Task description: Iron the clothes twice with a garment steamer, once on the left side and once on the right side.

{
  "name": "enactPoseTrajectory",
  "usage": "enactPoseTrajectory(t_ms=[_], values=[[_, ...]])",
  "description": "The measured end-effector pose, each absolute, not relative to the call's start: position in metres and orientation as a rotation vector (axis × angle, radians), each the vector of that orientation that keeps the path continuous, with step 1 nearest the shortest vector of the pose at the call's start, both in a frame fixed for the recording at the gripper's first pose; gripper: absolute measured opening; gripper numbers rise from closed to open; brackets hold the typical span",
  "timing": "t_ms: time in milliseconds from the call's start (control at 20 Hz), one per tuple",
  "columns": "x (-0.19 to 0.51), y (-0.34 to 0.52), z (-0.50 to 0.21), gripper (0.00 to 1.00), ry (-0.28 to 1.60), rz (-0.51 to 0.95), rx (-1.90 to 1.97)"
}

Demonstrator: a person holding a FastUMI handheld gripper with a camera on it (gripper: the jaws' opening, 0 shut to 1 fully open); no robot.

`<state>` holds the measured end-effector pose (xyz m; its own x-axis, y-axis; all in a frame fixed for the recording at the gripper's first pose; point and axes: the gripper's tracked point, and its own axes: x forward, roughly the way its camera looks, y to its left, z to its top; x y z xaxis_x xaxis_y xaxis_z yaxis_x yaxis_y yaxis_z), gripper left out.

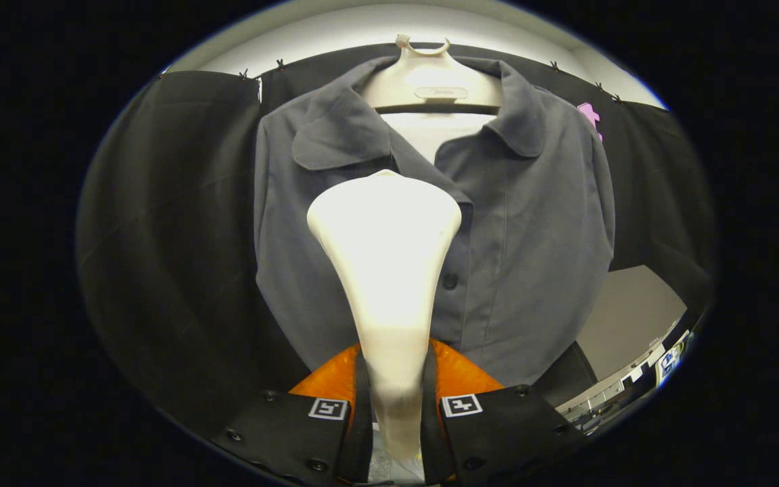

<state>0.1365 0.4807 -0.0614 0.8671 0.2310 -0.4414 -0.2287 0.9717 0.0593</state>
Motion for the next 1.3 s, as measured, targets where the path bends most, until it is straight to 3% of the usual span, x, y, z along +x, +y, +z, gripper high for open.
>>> enactPoseTrajectory(t_ms=[1300], values=[[0.108, 0.476, -0.272, 0.37, 0.741, 0.233, -0.036]])
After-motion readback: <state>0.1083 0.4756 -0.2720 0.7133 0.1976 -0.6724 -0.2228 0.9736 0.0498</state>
